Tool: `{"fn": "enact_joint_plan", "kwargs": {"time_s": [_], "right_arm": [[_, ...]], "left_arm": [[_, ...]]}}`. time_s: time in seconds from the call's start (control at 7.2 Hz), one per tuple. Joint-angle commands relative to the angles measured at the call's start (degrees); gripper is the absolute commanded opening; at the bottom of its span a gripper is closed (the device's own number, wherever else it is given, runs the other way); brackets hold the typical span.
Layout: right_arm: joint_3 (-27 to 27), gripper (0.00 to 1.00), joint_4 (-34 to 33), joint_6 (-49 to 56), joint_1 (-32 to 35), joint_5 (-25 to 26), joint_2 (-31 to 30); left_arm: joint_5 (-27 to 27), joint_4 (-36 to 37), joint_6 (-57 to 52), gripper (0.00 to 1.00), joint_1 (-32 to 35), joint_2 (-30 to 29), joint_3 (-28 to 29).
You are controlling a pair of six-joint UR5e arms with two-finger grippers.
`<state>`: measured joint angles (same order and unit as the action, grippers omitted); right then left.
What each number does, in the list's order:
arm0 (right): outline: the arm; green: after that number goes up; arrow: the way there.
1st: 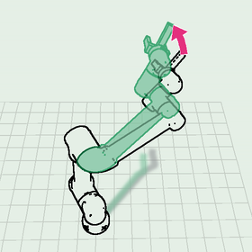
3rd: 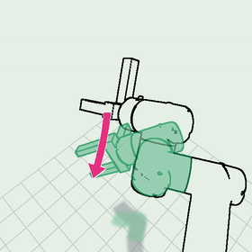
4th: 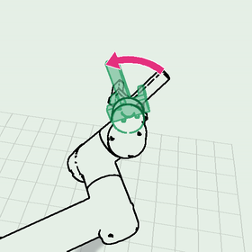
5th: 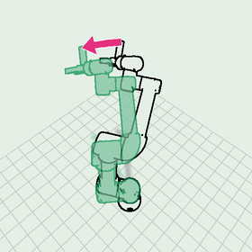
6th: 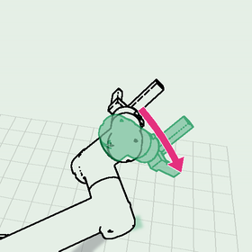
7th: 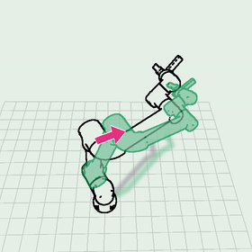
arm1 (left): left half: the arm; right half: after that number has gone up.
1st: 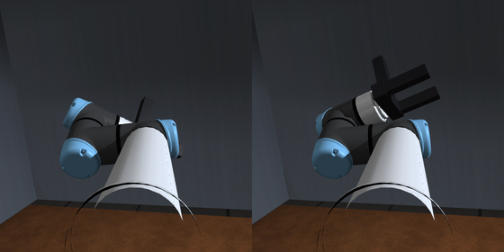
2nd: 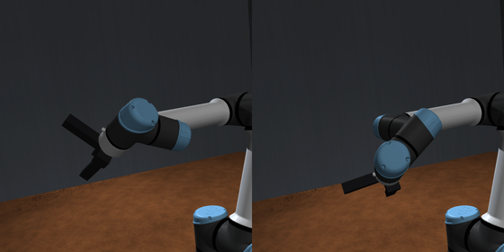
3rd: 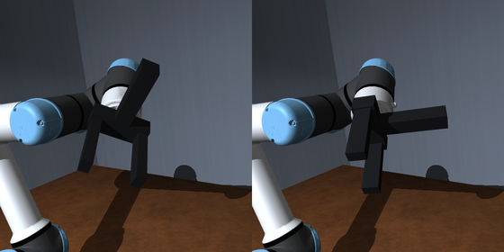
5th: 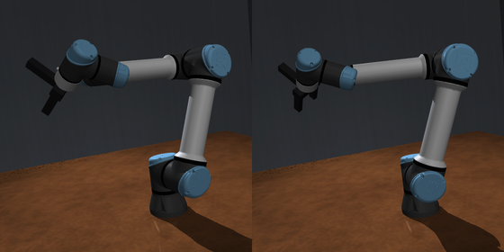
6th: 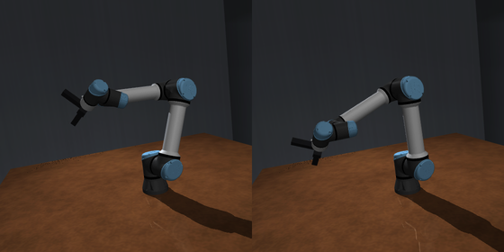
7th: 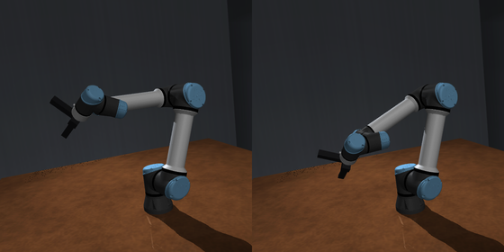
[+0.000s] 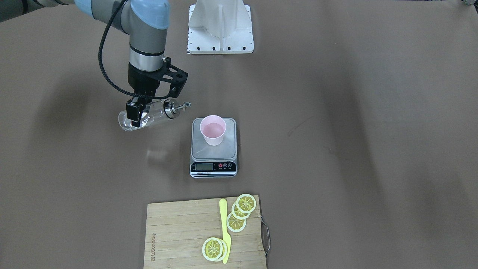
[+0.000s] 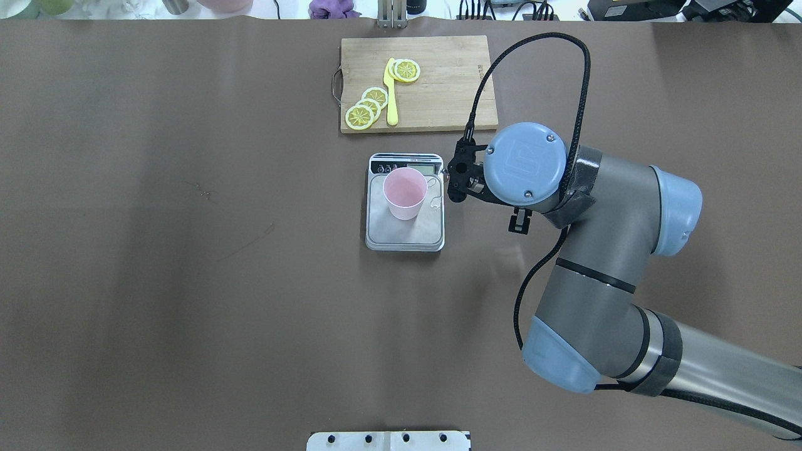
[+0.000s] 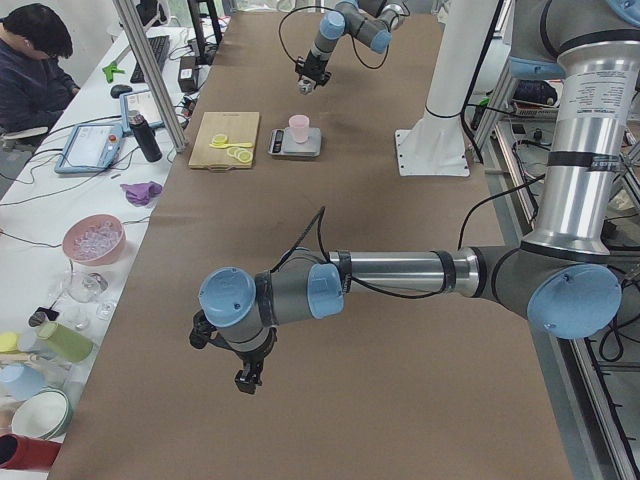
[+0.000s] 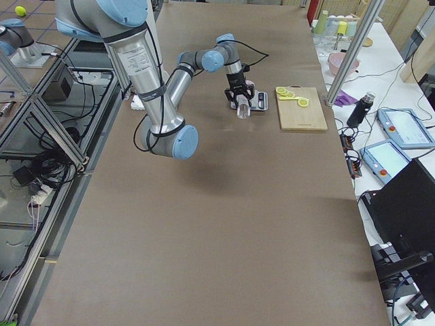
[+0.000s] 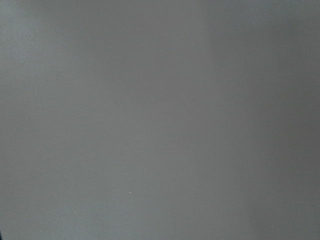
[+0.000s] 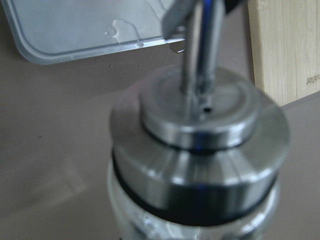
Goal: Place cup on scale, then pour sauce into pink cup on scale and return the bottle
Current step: 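Move the bottle over the pink cup and tilt its spout down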
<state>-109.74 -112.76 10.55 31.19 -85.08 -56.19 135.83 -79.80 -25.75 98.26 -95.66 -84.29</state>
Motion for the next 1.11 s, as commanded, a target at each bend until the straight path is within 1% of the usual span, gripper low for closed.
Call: {"fn": "enact_joint_plan", "kwargs": {"time_s": [0.0, 0.14, 0.42, 0.69, 0.97], "right_arm": [[0.49, 0.0, -5.51, 0.0, -1.39, 2.8, 2.31], [0.75, 0.0, -8.24, 0.0, -1.57, 2.9, 3.62], [4.34, 0.0, -11.5, 0.0, -1.66, 3.07, 7.13], [10.12, 0.0, -11.95, 0.0, -1.57, 4.39, 10.47], [15.93, 0.0, -14.84, 0.0, -1.49, 5.0, 15.3]], "left_arm": [[2.76, -0.7, 0.0, 0.98, 0.0, 1.69, -0.18], [2.95, -0.71, 0.0, 0.98, 0.0, 1.7, -0.18], [2.78, -0.44, 0.09, 0.98, 0.0, 1.7, -0.79], [2.78, -0.36, 0.09, 0.98, 0.0, 1.79, -0.79], [2.78, -0.35, 0.09, 0.98, 0.0, 1.79, -0.79]]}}
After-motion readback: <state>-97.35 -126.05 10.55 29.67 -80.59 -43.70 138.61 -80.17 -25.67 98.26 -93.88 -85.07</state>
